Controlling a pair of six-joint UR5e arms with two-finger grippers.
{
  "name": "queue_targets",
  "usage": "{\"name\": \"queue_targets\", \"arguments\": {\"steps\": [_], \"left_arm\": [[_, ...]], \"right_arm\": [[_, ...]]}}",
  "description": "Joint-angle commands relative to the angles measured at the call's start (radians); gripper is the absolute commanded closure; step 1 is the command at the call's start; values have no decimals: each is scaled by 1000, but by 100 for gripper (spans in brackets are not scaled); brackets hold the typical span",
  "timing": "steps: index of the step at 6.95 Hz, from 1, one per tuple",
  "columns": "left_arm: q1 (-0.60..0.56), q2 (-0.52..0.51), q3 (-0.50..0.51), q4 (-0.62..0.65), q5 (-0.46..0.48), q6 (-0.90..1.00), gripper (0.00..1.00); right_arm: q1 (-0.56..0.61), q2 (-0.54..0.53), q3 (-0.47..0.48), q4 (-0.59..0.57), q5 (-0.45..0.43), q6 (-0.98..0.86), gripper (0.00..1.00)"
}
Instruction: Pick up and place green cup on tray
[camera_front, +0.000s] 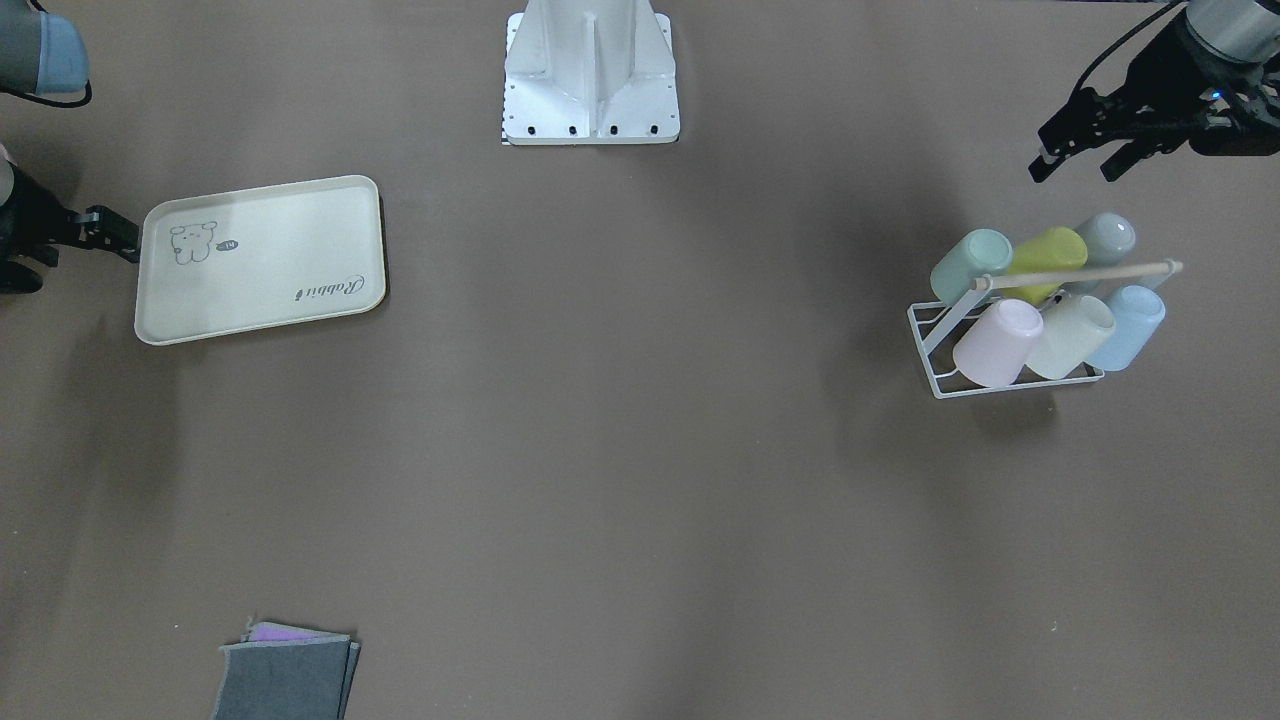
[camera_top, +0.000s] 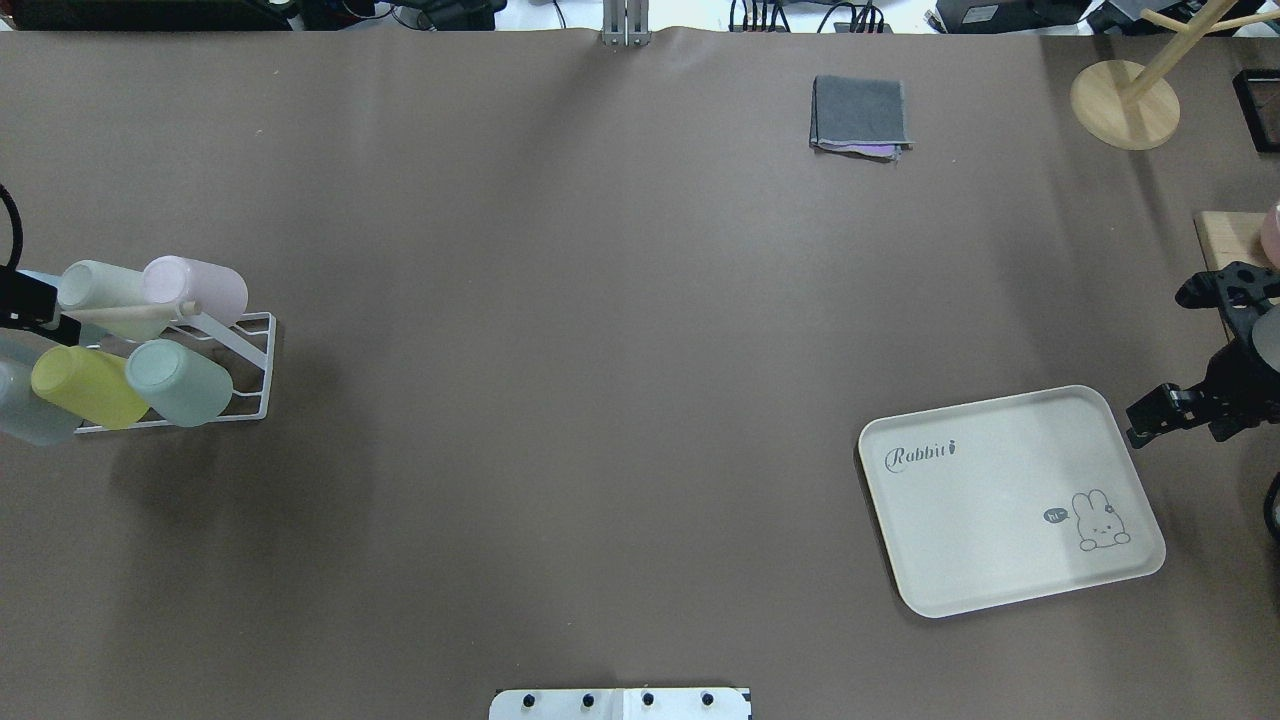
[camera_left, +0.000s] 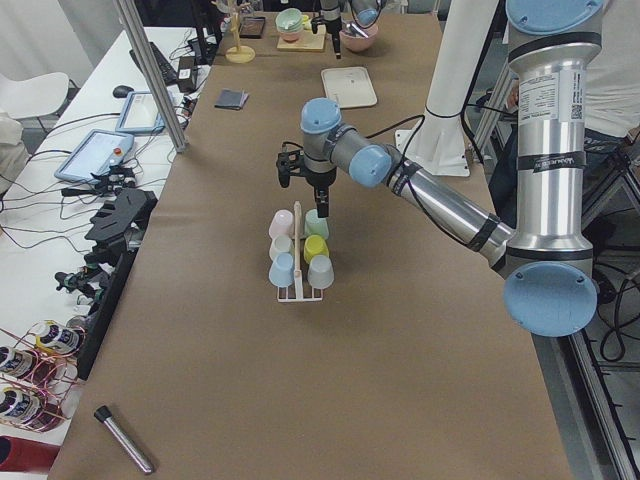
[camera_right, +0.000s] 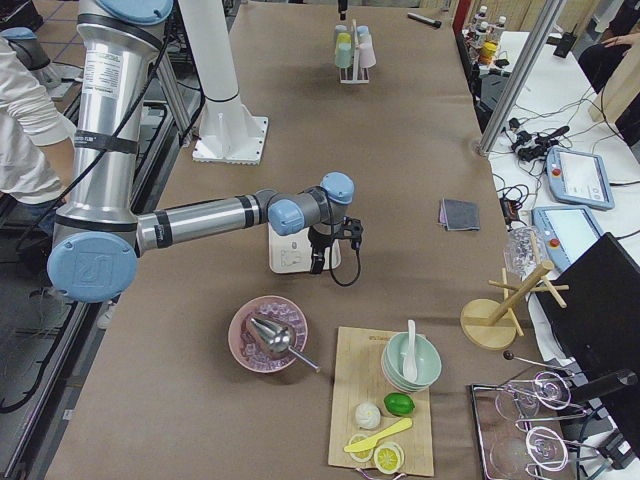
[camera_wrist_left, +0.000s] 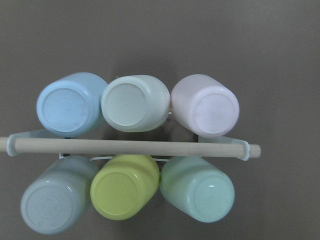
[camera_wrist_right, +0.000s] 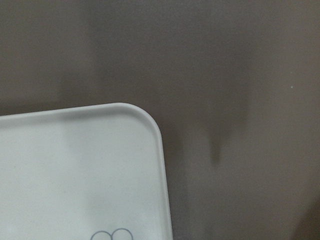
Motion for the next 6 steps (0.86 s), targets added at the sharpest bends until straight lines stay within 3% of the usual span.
{"name": "queue_targets", "arguments": {"steps": [1,3,6], "left_arm": [[21,-3,-7,-4,16,-11,2],[81,-30,-10,-10,46,-13,3],[219,-118,-7,-5,114,-14,3]], "right_arm": [[-28,-1,-62,84,-15,-3,11],[-31,2,-87,107,-7,2,27],[-54,21,-103,107,-7,3,32]]}}
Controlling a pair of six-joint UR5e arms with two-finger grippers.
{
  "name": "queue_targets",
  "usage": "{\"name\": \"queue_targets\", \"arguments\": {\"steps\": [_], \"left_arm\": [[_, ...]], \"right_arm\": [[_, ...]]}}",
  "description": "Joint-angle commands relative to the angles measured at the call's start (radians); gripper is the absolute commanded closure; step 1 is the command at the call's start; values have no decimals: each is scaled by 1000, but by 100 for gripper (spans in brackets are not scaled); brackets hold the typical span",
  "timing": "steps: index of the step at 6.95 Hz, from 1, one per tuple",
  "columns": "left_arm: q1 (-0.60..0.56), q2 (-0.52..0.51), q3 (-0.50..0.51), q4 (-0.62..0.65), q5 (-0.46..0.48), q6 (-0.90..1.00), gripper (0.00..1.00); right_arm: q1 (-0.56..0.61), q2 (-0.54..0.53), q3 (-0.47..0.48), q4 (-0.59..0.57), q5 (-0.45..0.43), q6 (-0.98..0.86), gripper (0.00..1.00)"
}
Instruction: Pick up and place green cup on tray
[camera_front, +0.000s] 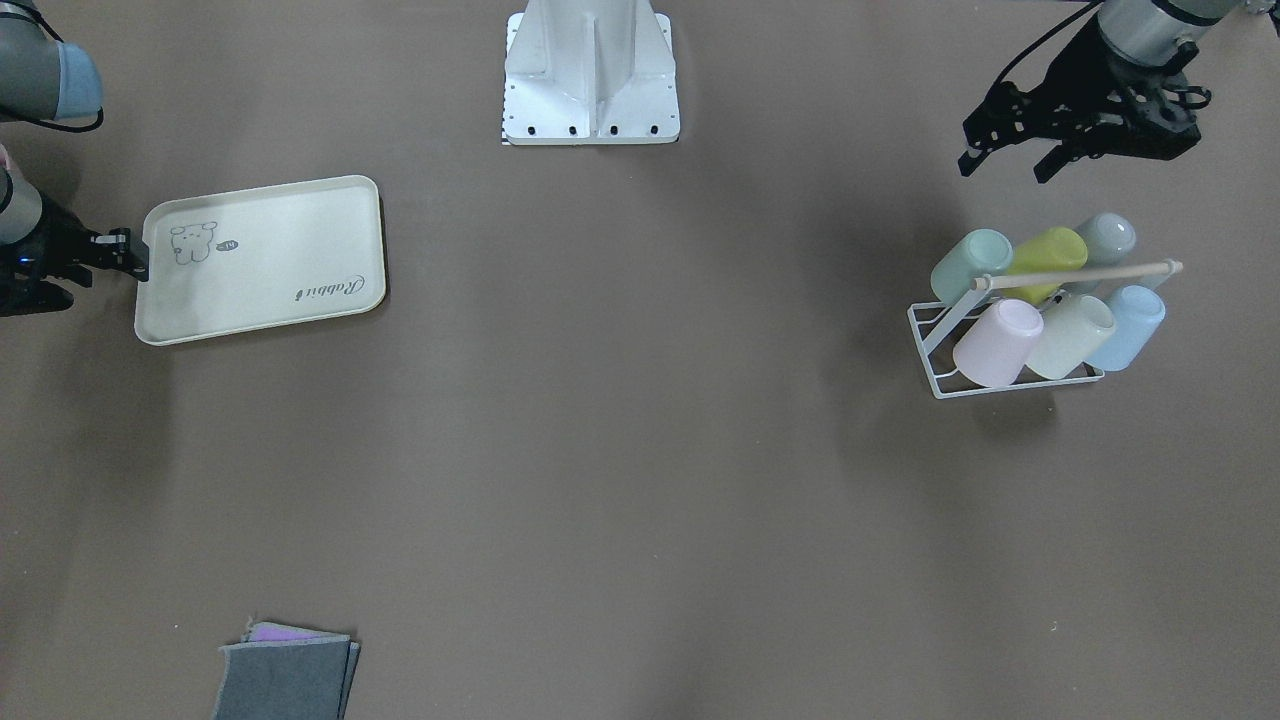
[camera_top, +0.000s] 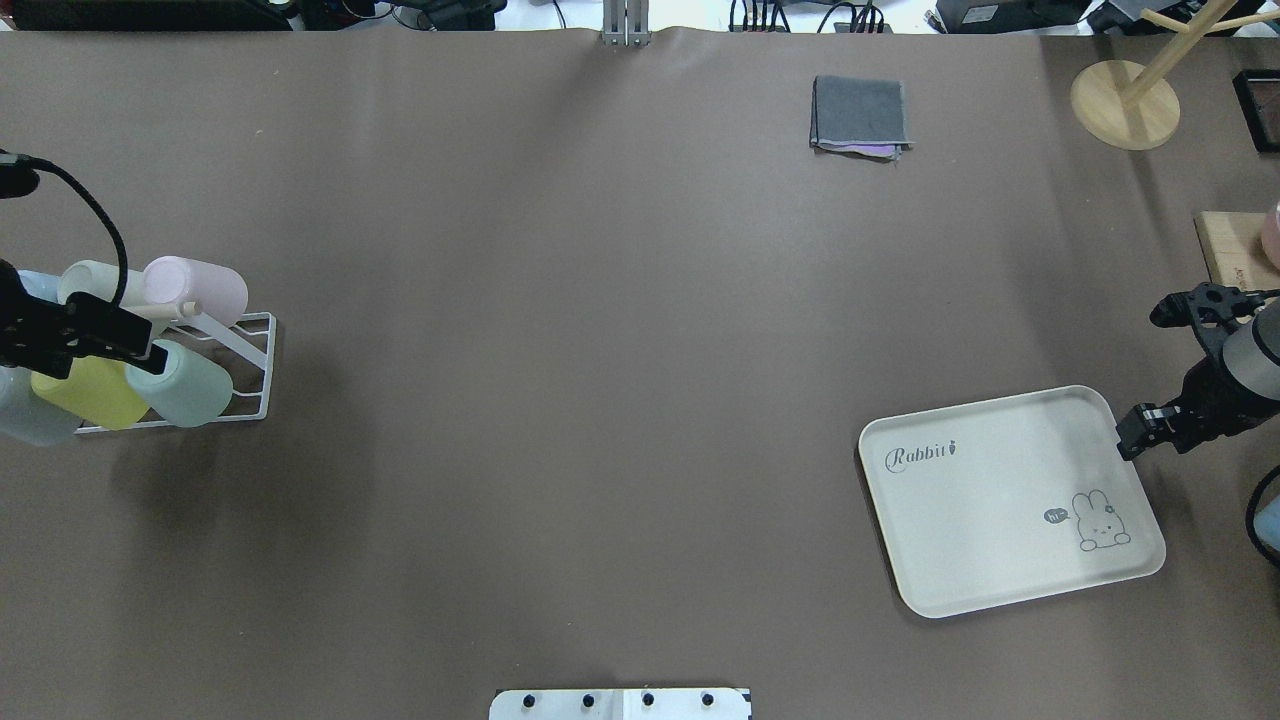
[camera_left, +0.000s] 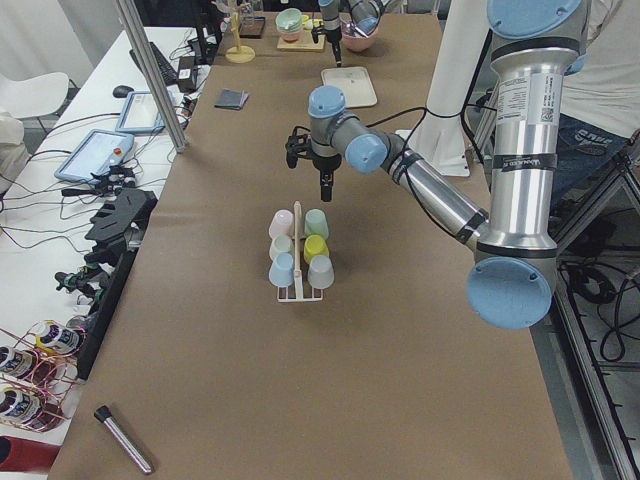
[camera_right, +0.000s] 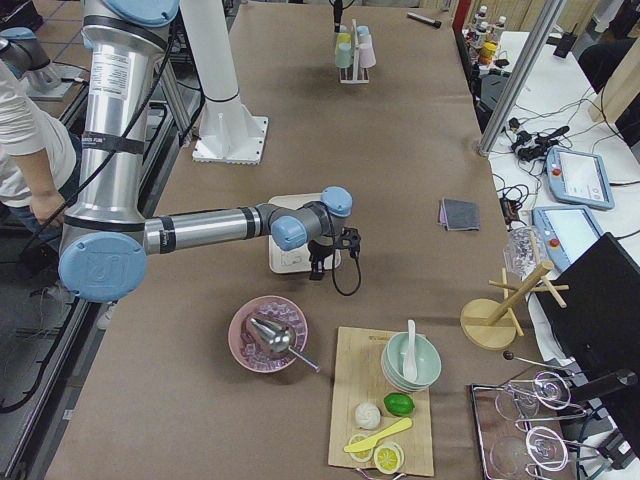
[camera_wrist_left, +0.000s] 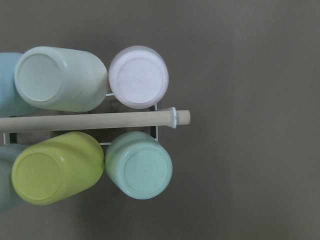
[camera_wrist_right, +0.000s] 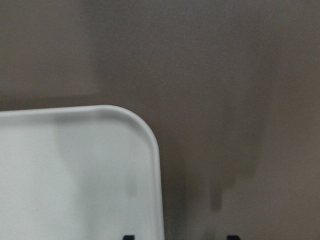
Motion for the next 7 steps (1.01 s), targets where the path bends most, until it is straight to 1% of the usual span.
{"name": "queue_targets", "arguments": {"steps": [1,2,3,4,5,6,7], "left_arm": [[103,-50,1,3,52,0,3],[159,-77,1,3,109,5,3],[215,-107,1,3,135,6,3],[241,-125,0,5,137,51,2],[249,-133,1,5,167,127,2],[273,-134,1,6,225,191,2],[287,-131,4,8,281,277,2]], "right_arm": [[-27,21,-24,0,-1,4,32],[-32,28,-28,0,1,16,38],[-33,28,-28,-1,2,19,44],[-33,28,-28,-1,5,18,49],[-32,26,-26,-1,7,18,52],[-32,25,-26,-4,11,18,56],[-32,23,-26,-4,17,18,56]]}}
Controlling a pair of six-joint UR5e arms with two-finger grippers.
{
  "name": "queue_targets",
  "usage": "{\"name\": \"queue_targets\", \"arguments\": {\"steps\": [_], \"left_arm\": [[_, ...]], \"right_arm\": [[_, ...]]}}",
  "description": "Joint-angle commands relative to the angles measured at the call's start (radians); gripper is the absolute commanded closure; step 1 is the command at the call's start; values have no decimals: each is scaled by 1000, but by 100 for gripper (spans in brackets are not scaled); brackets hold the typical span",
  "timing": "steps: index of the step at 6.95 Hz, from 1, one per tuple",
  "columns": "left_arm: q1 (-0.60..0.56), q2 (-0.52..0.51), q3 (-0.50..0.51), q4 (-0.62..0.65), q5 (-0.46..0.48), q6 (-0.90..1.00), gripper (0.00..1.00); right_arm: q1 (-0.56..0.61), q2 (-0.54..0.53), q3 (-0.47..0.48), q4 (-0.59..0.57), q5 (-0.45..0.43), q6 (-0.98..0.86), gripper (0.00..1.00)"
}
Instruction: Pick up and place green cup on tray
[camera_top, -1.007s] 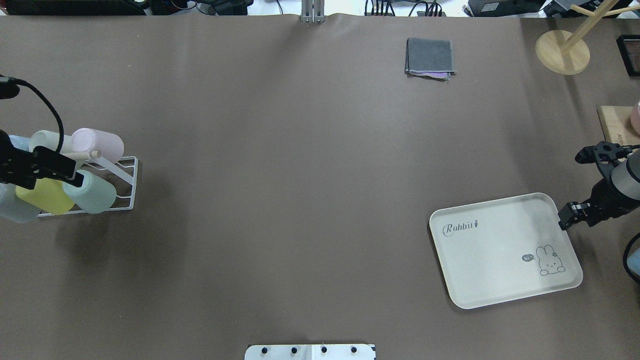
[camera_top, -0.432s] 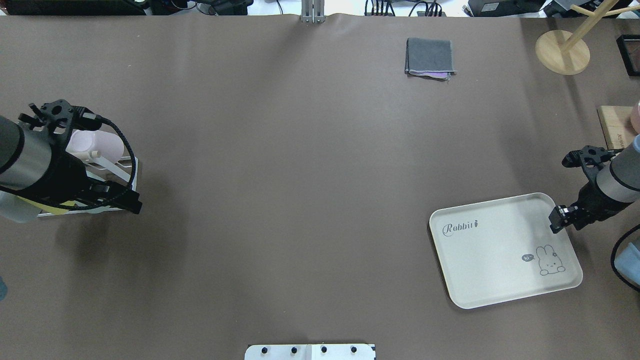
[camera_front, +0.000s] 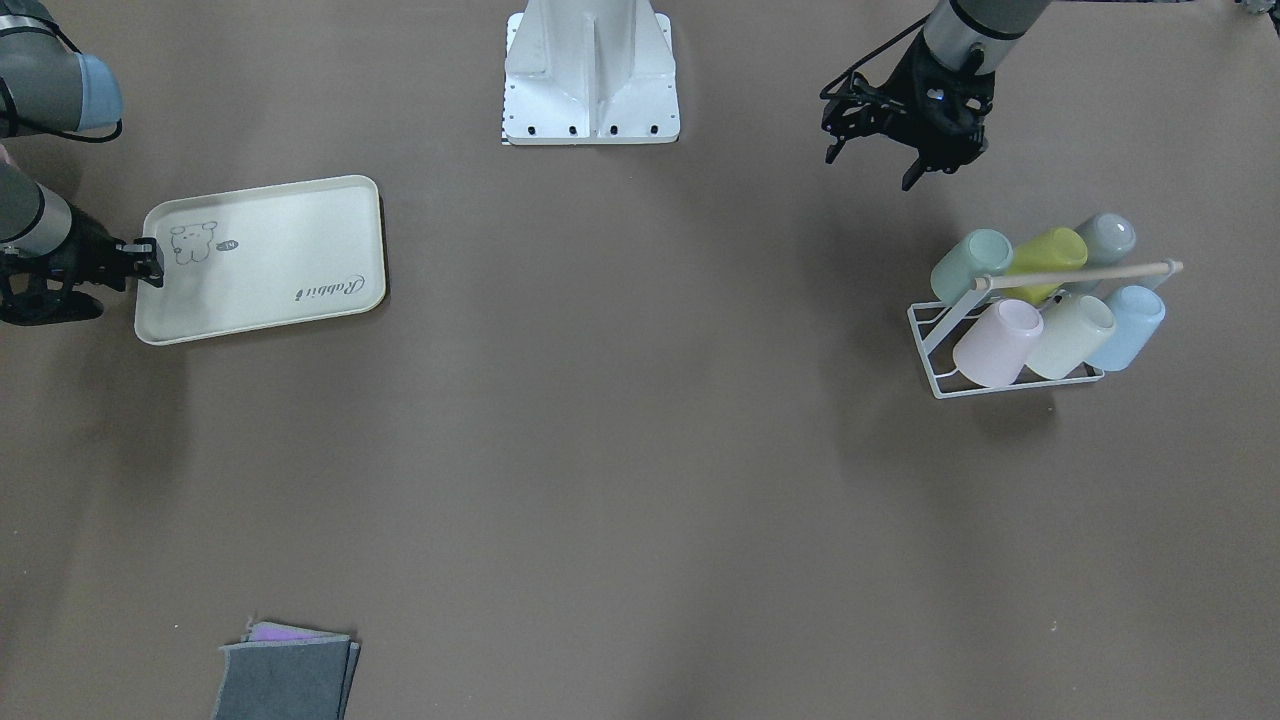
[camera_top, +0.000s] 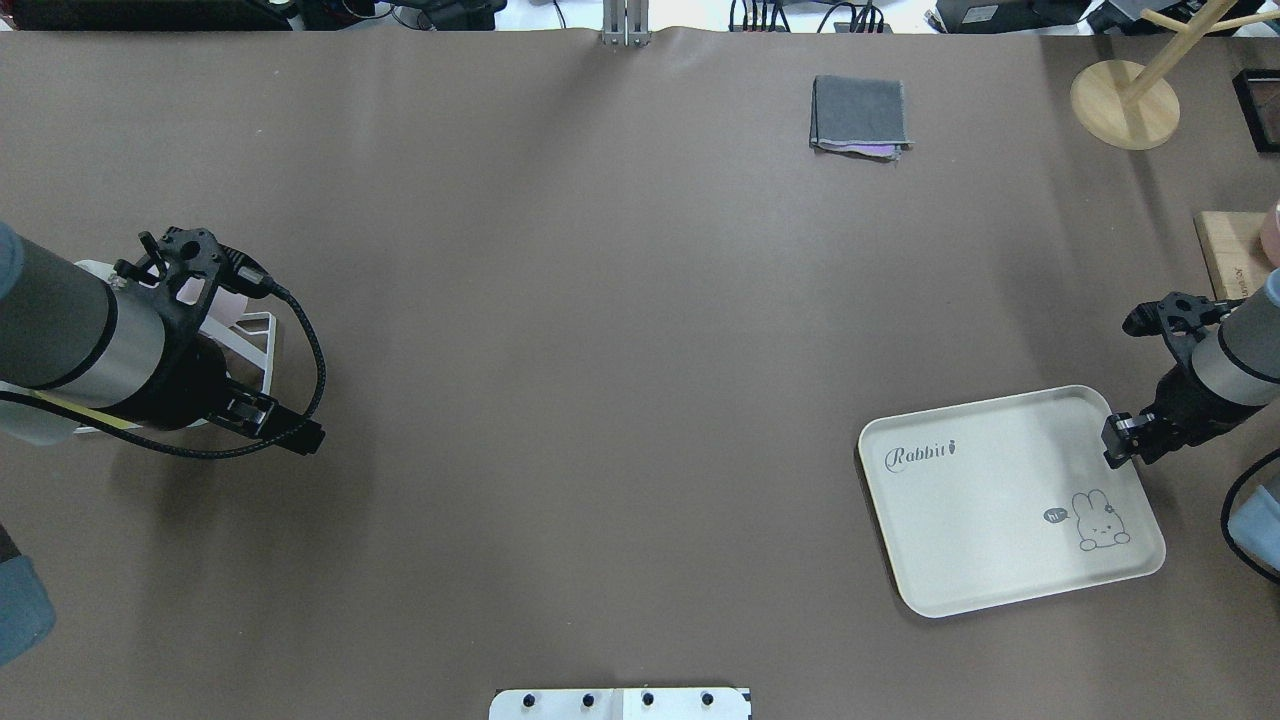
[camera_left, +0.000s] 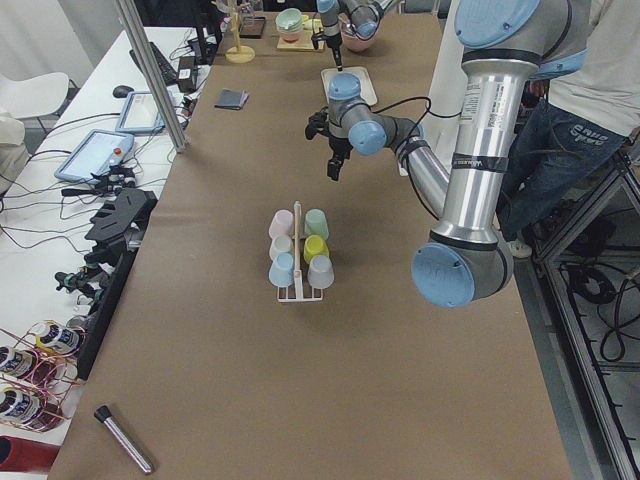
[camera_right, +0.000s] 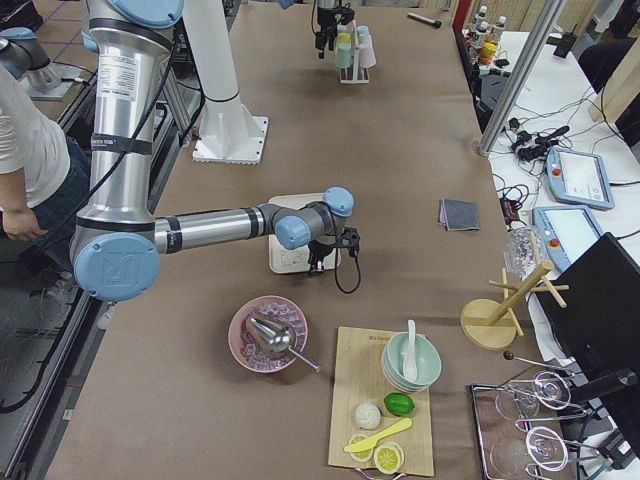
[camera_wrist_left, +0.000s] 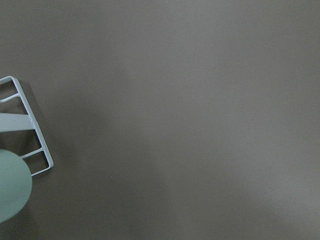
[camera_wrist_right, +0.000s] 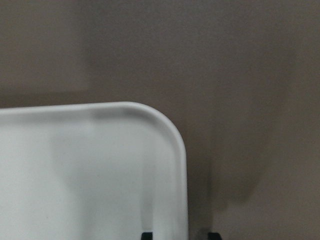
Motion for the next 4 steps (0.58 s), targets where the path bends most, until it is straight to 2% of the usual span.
{"name": "queue_targets", "arguments": {"steps": [1,2,4], "left_arm": [[27,3,1,3,130,231,2],[33,4,1,5,184,370,3],[38,0,-5,6,265,592,2]], "right_arm": [[0,-3,-1,-1,6,0,57],[0,-6,-3,-1,8,0,61],[0,-8,-6,-1,17,0,63]]}}
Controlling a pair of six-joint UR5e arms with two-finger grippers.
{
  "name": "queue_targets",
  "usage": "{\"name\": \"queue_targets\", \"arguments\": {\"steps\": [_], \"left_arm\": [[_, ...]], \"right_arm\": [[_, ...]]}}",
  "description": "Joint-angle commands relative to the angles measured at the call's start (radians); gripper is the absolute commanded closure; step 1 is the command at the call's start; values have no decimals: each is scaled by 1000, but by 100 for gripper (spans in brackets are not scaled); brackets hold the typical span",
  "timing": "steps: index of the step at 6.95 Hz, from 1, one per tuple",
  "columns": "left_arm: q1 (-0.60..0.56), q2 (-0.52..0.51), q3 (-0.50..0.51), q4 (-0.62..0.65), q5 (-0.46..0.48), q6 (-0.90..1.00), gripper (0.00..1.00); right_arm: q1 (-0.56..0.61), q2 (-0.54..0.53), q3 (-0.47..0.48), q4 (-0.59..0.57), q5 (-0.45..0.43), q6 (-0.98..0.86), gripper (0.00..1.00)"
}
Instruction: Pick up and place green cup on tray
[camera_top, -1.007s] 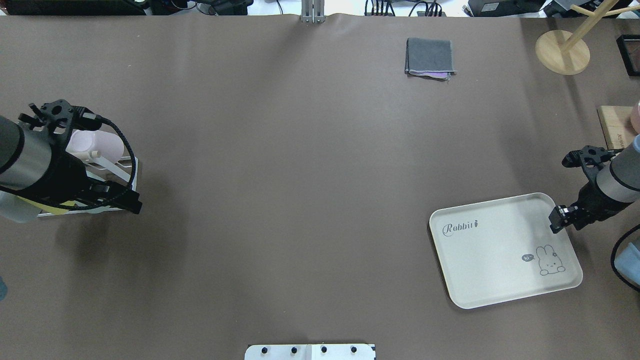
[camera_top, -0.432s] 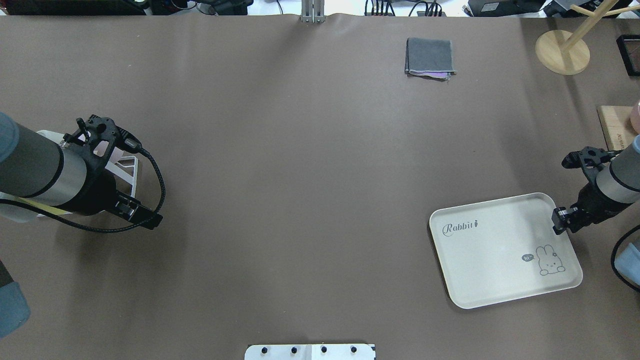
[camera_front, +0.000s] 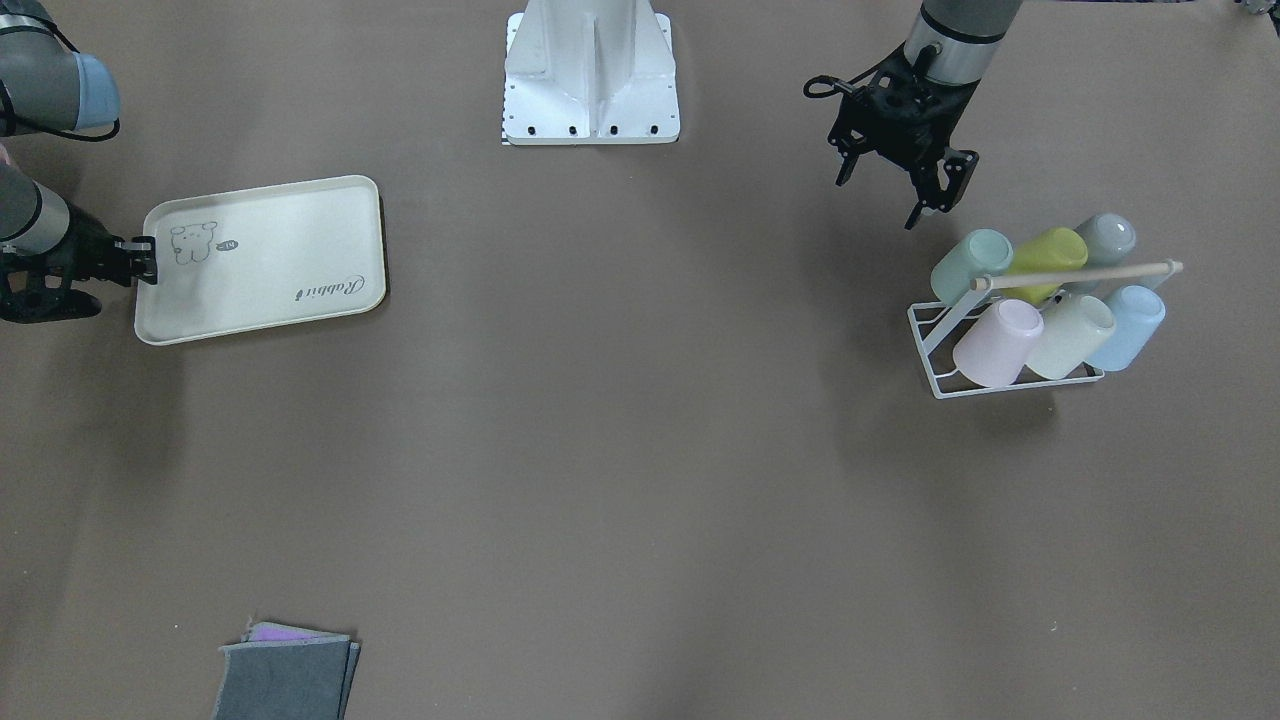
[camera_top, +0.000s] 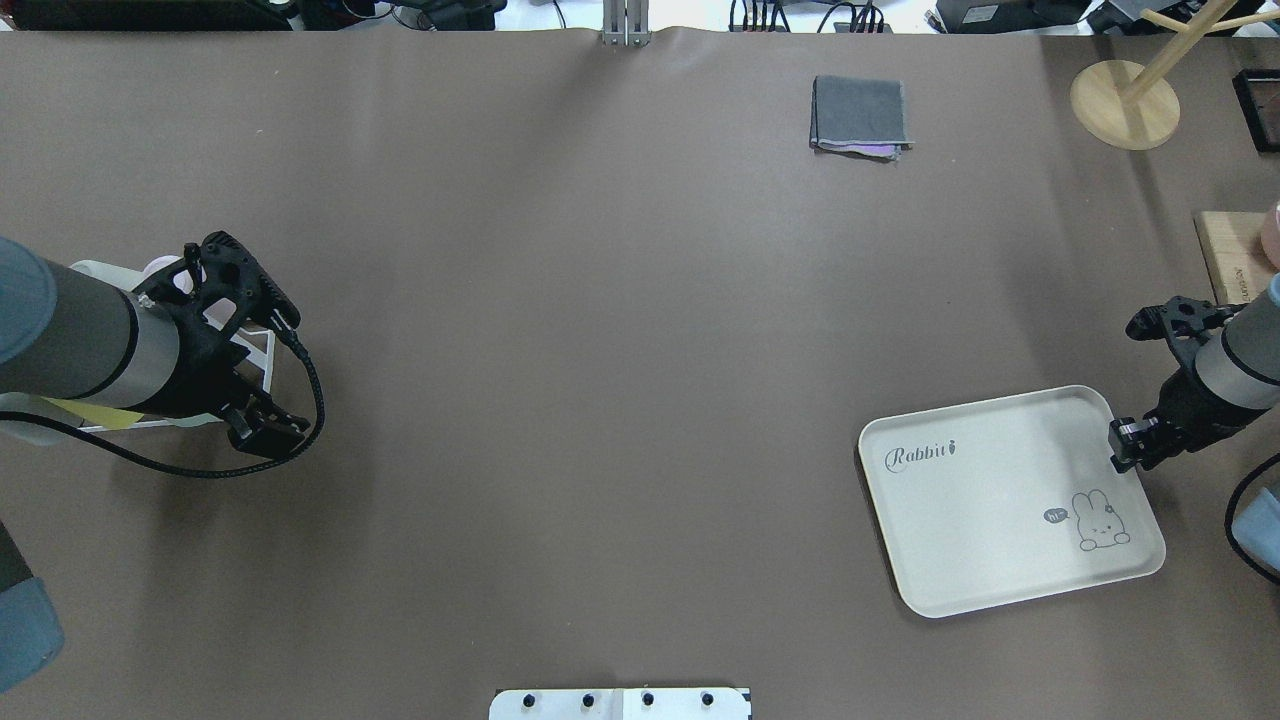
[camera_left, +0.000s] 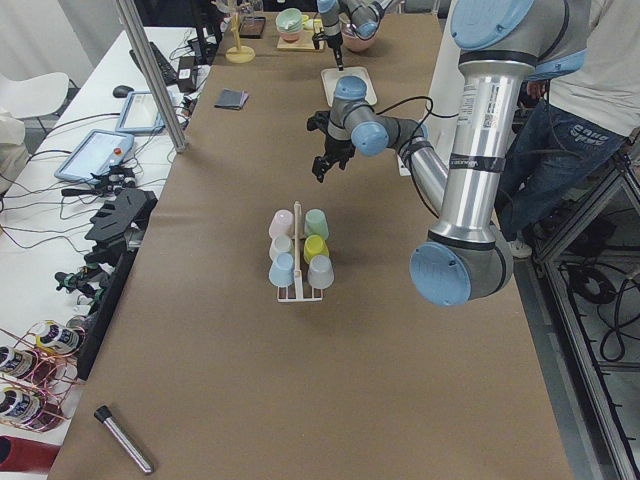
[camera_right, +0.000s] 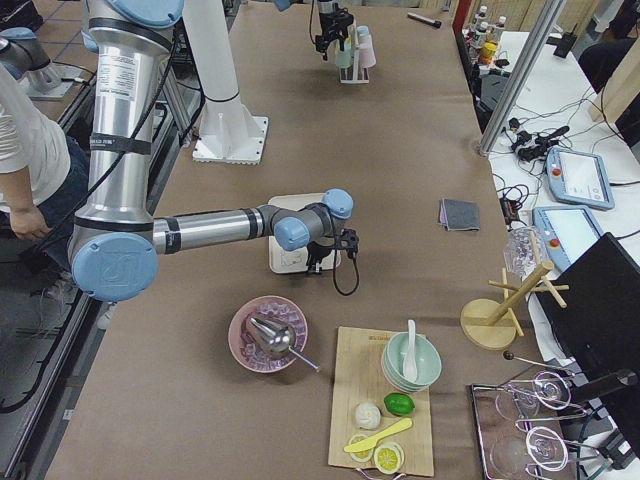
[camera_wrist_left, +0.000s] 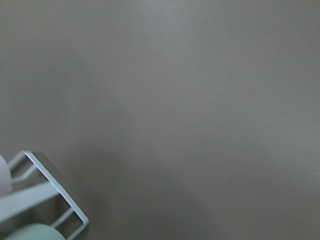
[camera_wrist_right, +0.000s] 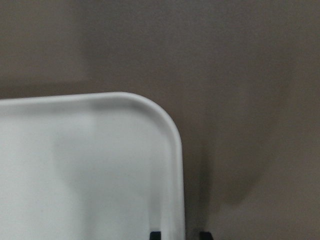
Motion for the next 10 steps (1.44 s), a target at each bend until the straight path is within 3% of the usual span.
{"name": "queue_targets", "arguments": {"steps": [1,4,7,8,10], "left_arm": [[41,5,-5,1,114,173,3],[231,60,-5,6,405,245,3],[349,66,-11,65,516,290,3],[408,66,-17,125,583,290,3],[478,60,-97,406,671,292,3]], "right_arm": [[0,-1,-4,0,4,0,63],[0,5,-19,2,4,-2,65],[0,7,-18,2,4,-2,78],[0,7,-18,2,4,-2,85],[0,7,-16,-2,4,0,95]]}}
